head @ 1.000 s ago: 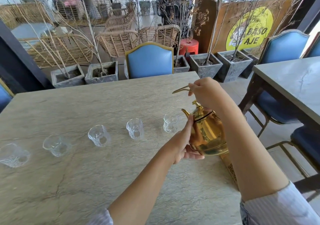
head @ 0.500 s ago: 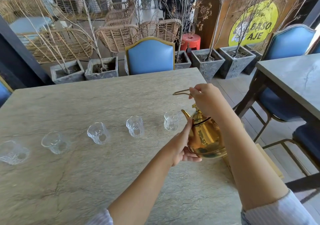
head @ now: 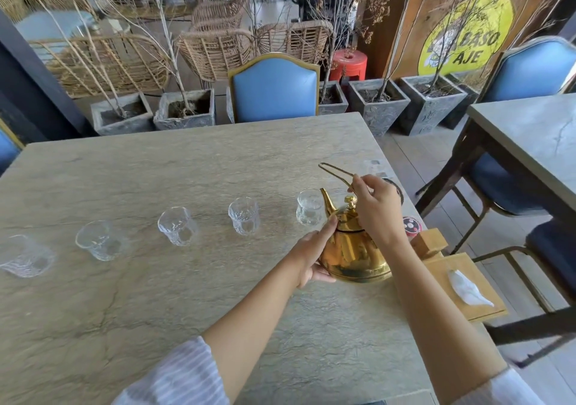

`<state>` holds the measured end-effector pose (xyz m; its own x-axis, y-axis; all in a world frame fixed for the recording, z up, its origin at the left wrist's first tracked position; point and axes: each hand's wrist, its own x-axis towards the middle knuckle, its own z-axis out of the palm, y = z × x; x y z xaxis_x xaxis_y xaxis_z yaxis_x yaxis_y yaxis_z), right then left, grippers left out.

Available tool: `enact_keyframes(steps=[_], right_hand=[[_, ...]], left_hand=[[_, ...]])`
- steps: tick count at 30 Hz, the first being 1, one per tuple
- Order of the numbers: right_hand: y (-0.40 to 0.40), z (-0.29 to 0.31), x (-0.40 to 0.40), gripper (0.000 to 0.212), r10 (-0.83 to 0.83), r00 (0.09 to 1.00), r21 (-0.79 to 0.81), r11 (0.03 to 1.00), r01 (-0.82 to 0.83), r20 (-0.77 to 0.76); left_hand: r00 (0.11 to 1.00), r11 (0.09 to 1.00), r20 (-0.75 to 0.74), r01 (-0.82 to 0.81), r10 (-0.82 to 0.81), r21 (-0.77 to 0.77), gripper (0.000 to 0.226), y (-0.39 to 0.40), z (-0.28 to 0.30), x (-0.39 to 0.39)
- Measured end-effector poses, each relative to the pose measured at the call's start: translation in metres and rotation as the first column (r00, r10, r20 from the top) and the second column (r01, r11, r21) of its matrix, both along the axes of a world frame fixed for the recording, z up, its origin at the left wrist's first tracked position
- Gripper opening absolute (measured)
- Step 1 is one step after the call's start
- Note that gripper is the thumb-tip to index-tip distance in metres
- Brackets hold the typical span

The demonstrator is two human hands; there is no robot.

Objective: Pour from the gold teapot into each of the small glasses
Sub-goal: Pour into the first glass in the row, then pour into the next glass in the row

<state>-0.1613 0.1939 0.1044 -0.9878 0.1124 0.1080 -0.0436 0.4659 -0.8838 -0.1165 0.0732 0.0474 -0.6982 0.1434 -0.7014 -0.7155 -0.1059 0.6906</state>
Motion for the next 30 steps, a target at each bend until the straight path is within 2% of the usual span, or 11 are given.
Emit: enact_keyframes(steps=[6,11,17,22,25,30], right_hand=[[-0.005,-0.005,0.006,0.033,0.05,0.998,-0.064,0.997,-0.054,-0.048],[-0.021,0.0,0.008,0.028,0.133,0.991,-0.083,0.987,-0.134,-0.021],[-0.053,0.0,0.013,0.03,0.221,0.974,-0.112,0.97,-0.215,0.047],[-0.084,-0.002,0.016,0.031,0.276,0.954,-0.076,0.96,-0.269,0.117],[-0.101,0.001,0.014,0.029,0.314,0.938,-0.032,0.949,-0.313,0.143],[-0.123,0.009,0.01,0.03,0.357,0.919,0.075,0.925,-0.373,0.167]], left_hand=[[0.996,0.996,-0.02,-0.081,0.082,0.029,0.08,-0.008,-0.002,0.007],[0.988,0.987,0.008,-0.154,0.153,0.048,0.097,-0.024,-0.004,0.015],[0.973,0.973,0.035,-0.228,0.227,0.034,0.082,-0.052,-0.009,0.033],[0.959,0.96,0.068,-0.278,0.275,0.028,0.066,-0.072,-0.009,0.047],[0.942,0.944,0.097,-0.327,0.322,0.046,0.057,-0.081,-0.01,0.052],[0.923,0.923,0.114,-0.376,0.367,0.077,0.053,-0.091,-0.008,0.054]])
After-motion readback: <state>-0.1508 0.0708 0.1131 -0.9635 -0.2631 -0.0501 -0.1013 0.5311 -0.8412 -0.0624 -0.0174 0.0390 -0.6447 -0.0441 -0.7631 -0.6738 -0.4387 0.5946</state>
